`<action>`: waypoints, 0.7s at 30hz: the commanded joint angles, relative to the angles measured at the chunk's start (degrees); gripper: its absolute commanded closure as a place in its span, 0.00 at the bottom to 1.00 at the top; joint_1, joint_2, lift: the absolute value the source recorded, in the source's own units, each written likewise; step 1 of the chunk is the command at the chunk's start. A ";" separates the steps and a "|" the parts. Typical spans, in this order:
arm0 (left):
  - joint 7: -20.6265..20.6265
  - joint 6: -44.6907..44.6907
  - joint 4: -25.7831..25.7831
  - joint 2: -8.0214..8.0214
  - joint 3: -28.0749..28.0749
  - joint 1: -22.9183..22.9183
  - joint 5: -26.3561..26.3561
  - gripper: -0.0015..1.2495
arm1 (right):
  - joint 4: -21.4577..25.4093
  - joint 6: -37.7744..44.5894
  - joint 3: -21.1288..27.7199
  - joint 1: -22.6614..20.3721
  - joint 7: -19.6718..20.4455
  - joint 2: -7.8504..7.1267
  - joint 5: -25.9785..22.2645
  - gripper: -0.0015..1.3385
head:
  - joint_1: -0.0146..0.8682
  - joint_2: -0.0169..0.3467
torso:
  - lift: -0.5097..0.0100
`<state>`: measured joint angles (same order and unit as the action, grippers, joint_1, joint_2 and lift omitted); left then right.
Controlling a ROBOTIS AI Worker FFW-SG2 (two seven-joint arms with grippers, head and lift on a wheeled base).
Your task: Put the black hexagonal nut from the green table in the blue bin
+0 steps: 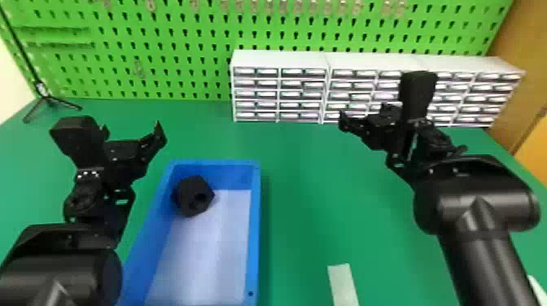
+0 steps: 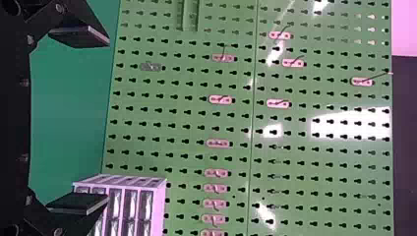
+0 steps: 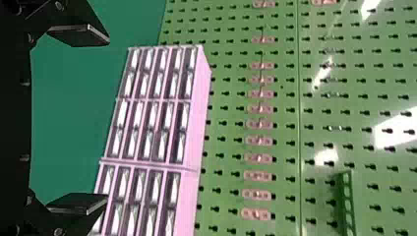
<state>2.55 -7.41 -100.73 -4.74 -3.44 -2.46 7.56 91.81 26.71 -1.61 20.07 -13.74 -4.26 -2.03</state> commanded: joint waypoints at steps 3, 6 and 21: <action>0.00 0.03 0.00 0.00 0.28 0.00 0.17 0.13 | -1.11 -6.32 0.65 -2.66 3.46 0.48 -0.96 0.13 | 0.79 0.12 | 0.80; 0.00 -0.06 0.09 0.09 0.28 0.00 0.09 0.13 | -1.90 -8.96 1.00 -3.54 4.60 0.84 -1.04 0.13 | 0.79 0.12 | 0.80; 0.00 -0.06 0.97 0.09 0.63 0.00 0.96 0.13 | -4.10 -20.03 2.32 -6.97 8.38 2.33 -0.78 0.13 | 0.79 0.12 | 0.80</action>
<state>2.55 -7.45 -100.06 -4.67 -2.98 -2.49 8.14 88.05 8.20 0.60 13.77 -5.89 -2.15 -2.67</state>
